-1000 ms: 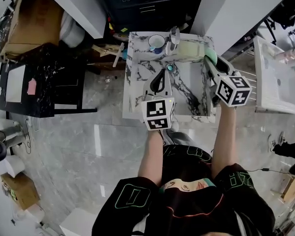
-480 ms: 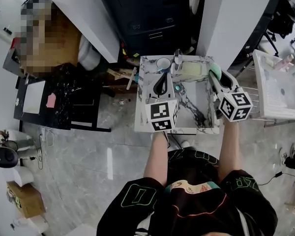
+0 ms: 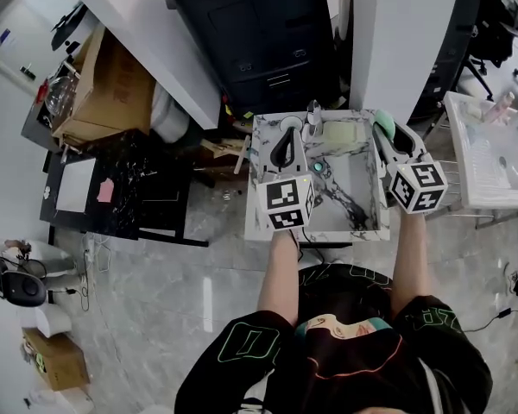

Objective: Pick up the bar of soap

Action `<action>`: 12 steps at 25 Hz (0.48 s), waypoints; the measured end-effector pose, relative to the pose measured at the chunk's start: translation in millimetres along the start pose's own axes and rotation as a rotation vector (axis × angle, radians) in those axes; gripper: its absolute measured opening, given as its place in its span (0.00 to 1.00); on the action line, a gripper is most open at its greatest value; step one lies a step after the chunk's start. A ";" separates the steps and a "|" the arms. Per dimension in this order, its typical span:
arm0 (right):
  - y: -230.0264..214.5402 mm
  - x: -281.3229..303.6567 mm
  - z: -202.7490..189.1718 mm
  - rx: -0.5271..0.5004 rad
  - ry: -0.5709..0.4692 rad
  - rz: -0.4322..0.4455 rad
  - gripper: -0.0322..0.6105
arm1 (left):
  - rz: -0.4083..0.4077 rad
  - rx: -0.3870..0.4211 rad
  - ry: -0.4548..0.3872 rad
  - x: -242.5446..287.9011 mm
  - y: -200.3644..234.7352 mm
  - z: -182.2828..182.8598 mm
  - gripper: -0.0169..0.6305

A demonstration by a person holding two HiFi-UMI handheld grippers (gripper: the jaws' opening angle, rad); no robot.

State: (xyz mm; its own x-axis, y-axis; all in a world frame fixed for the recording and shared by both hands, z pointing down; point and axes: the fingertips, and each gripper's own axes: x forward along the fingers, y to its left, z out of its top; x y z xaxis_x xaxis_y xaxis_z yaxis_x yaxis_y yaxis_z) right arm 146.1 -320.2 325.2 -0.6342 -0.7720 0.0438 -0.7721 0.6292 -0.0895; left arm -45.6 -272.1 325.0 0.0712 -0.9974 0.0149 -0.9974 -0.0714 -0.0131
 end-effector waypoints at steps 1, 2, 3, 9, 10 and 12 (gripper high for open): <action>-1.0 -0.3 1.0 -0.003 -0.003 -0.001 0.25 | -0.002 0.004 -0.002 0.5 -0.9 1.0 0.04; -2.0 -0.7 2.0 -0.007 -0.005 -0.003 0.25 | -0.004 0.006 -0.004 0.9 -2.1 2.0 0.04; -3.0 -1.2 2.8 -0.011 -0.008 -0.004 0.25 | -0.006 0.008 -0.005 1.3 -3.3 2.6 0.04; -5.7 1.6 6.3 -0.028 -0.017 -0.002 0.25 | -0.015 0.007 -0.008 6.1 -7.4 2.8 0.04; -6.0 2.1 6.7 -0.030 -0.018 -0.003 0.25 | -0.016 0.006 -0.008 7.0 -7.9 2.7 0.04; -7.2 2.7 7.0 -0.035 -0.018 -0.005 0.25 | -0.018 0.004 -0.007 8.4 -8.8 2.0 0.04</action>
State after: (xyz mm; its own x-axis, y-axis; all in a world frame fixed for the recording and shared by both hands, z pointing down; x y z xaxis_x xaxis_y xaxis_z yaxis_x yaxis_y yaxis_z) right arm 150.2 -327.4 319.0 -0.6295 -0.7765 0.0265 -0.7765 0.6277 -0.0545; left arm -36.2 -279.9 323.2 0.0897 -0.9959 0.0079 -0.9958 -0.0898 -0.0172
